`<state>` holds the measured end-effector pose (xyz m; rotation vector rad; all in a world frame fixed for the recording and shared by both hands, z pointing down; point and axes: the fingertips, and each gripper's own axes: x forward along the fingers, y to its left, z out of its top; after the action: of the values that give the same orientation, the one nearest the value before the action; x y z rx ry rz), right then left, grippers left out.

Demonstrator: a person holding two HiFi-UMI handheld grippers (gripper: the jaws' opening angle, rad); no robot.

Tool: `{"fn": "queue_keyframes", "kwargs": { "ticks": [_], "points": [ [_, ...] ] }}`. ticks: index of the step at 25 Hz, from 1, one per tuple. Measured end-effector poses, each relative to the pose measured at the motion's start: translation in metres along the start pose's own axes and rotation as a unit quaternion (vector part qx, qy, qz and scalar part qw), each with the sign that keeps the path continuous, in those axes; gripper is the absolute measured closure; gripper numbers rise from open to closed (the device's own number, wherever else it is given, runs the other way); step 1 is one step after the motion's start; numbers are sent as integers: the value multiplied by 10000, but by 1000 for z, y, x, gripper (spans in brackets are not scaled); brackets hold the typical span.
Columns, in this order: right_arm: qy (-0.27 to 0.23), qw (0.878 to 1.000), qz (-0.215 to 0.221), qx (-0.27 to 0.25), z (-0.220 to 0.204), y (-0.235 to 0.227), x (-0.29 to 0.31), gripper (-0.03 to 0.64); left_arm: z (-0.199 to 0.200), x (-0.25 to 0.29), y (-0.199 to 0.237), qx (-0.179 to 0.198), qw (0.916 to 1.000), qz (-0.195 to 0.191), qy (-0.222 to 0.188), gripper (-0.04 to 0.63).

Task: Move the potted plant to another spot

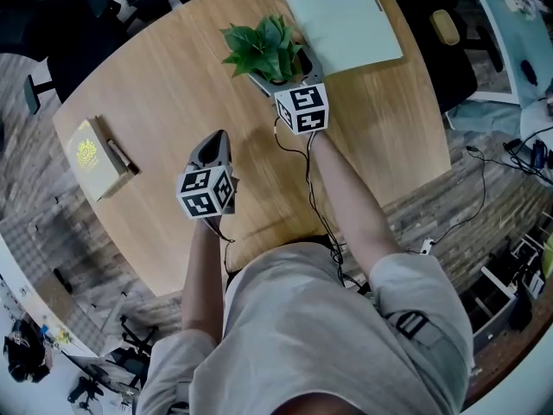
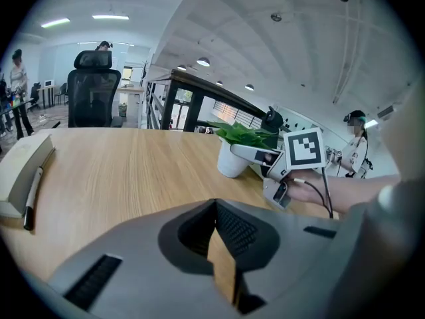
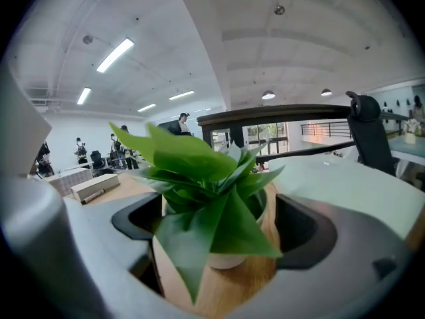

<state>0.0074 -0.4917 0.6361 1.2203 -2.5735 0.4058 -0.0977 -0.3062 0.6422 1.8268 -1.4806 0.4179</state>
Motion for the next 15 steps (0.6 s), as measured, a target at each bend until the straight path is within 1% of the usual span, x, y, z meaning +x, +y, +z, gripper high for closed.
{"fn": "queue_keyframes", "kwargs": {
  "ticks": [4,8,12,15],
  "points": [
    [-15,10000,29,64,-1,5,-7,75,-1,-10,-4,12,10000,-24,-11,583],
    [74,9998,-8,159,-8,10,-24,74,-6,-20,-3,-73,10000,-24,-43,583],
    [318,9985,-143,411,-31,16,-55,75,-19,-32,-1,-161,9998,-66,-9,583],
    [539,9972,-116,502,-51,30,-77,77,-30,-43,1,-220,9997,-76,-9,583]
  ]
}}
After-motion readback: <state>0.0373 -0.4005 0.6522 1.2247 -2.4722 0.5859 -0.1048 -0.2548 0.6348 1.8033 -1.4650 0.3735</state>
